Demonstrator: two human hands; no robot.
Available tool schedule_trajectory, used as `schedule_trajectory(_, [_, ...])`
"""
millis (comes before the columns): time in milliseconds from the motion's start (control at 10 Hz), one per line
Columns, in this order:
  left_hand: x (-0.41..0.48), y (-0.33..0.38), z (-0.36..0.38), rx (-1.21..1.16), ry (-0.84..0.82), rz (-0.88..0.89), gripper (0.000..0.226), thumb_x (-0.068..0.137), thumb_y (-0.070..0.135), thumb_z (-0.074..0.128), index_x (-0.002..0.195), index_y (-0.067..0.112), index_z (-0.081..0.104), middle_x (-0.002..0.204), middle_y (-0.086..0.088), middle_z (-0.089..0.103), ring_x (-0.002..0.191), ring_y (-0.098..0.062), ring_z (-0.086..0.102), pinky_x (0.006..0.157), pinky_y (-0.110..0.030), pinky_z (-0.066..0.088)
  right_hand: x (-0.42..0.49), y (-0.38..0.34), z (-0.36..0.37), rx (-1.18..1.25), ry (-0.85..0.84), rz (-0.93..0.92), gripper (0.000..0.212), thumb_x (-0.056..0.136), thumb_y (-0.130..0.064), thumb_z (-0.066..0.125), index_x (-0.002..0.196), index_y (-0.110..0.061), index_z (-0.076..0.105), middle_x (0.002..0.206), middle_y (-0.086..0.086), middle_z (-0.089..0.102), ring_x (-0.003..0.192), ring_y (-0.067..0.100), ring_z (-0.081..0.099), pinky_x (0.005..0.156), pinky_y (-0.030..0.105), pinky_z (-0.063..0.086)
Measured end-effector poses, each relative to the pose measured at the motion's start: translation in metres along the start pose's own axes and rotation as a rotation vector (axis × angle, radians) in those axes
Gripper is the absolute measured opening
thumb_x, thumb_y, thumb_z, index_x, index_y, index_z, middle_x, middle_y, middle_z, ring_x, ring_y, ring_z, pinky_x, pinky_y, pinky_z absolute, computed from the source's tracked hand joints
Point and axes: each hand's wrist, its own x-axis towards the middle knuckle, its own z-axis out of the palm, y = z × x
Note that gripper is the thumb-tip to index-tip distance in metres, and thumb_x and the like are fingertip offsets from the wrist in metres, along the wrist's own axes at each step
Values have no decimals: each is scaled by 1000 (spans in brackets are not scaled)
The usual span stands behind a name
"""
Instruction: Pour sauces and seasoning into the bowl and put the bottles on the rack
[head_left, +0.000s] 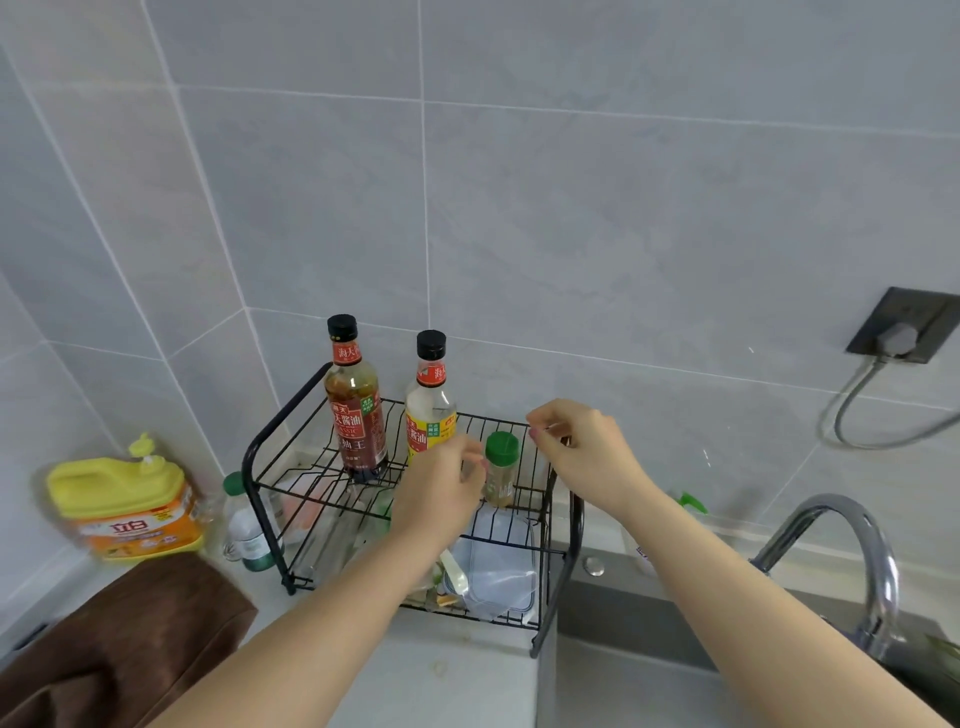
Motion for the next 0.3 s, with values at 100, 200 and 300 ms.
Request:
schedule_trajectory(100, [-10,9,-7,69,15,61,24,95,24,57,118,19,63,105,7,68,81,-8,61,72,-28,54,-18,-9,-24,-2,63,-17,17,94,-14,58,105,-17,70,100,-3,70,93,16,65,76,18,50])
schedule_trajectory(200, [-18,15,-10,120,11,122,22,96,27,55,115,19,64,105,6,68,84,-8,60,73,-26,51,-46,-35,-56,-10,214,-100,17,92,-12,60,102,-21,71,99,-3,72,90,16,67,81,40,55])
schedule_trajectory(300, [-20,17,-9,130,29,134,22,95,27,58,114,18,65,106,6,69,85,-10,64,75,-32,56,-90,-80,-105,76,484,-343,20,93,-10,60,103,-24,70,99,-3,71,91,5,66,83,29,55])
